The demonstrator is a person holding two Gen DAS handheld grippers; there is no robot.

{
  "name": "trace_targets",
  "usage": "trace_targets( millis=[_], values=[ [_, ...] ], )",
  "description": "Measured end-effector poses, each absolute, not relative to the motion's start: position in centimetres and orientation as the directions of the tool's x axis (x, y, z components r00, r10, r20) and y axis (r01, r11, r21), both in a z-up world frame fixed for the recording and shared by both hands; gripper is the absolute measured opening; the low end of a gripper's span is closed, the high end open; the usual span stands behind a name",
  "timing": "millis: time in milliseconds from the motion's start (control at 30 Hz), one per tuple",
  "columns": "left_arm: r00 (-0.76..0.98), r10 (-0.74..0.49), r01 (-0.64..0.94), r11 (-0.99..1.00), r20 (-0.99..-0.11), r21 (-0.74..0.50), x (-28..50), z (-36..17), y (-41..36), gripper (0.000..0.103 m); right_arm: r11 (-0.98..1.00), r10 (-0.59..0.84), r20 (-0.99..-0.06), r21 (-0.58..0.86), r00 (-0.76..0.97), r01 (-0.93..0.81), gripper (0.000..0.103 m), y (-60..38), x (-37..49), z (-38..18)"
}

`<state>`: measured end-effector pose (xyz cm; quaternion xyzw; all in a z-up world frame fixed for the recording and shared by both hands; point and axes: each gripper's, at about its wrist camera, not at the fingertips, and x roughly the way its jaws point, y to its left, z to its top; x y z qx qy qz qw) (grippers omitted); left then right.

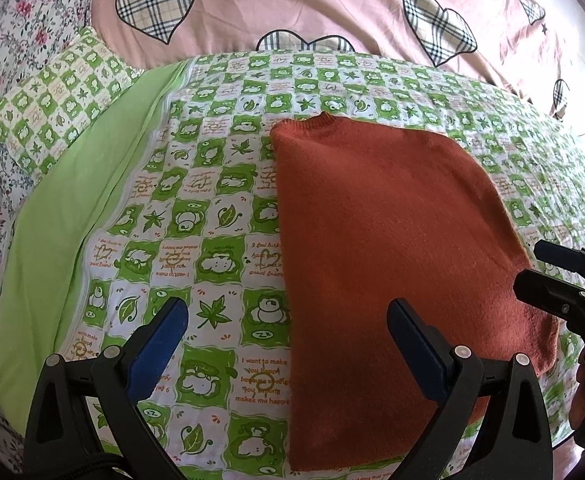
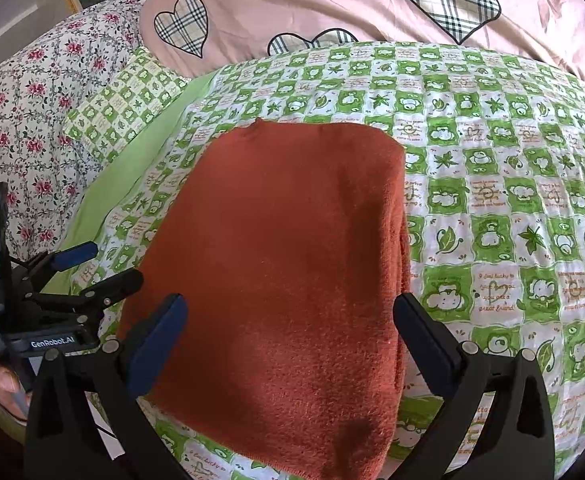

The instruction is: Fold small clothes

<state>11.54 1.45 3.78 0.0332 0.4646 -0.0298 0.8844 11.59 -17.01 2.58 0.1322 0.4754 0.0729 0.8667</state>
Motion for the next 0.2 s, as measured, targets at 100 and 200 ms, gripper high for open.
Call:
trace_targets(
  millis=[100, 200],
  values=[
    [0.557, -0.018, 0.077, 0.997, -0.83, 0.031, 11.51, 3.58, 1.47, 0.1, 0.954, 0.254, -0.804, 0.299, 0.537, -0.004, 0.102, -16.99, 11.64, 2.49],
    [0.551, -0.019, 0.073, 0.997, -0.834, 0.026, 11.52, 3.44, 1.53, 0.1, 0.954, 0.254, -0.805, 0.299, 0.536, -0.005, 0.102, -16.96, 11.81, 2.24]
  ],
)
